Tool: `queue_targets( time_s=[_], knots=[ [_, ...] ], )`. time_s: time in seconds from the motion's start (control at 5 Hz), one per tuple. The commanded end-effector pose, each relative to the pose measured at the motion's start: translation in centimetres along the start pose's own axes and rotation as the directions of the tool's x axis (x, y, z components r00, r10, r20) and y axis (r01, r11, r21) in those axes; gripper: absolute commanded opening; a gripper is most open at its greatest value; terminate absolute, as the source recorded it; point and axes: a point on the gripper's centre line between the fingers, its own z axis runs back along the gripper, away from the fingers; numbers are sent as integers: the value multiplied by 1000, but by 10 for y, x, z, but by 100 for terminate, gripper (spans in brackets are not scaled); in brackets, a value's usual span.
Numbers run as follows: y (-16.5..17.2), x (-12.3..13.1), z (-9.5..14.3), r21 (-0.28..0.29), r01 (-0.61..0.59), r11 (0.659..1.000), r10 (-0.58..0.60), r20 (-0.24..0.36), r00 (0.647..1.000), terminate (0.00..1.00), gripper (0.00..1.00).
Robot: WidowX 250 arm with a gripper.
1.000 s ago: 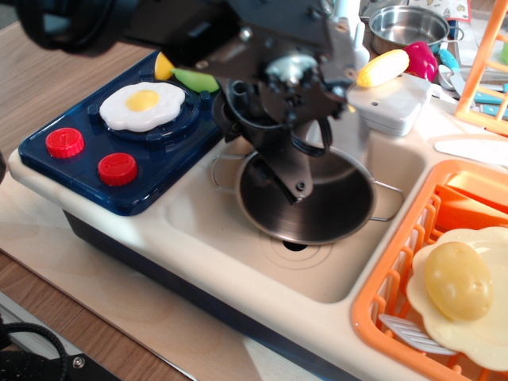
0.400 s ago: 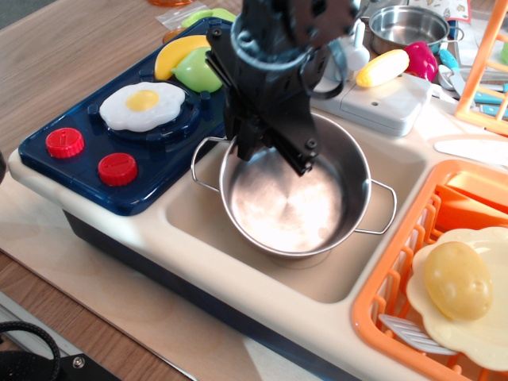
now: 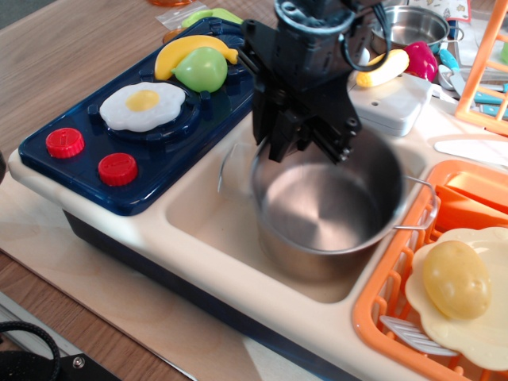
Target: Flip pot upright which is in sink
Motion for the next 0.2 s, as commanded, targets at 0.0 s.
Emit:
queue_targets(
  time_s=[0.0],
  knots=[
    [5, 7, 10, 7, -15, 1000, 14, 37, 999, 100, 100]
  ],
)
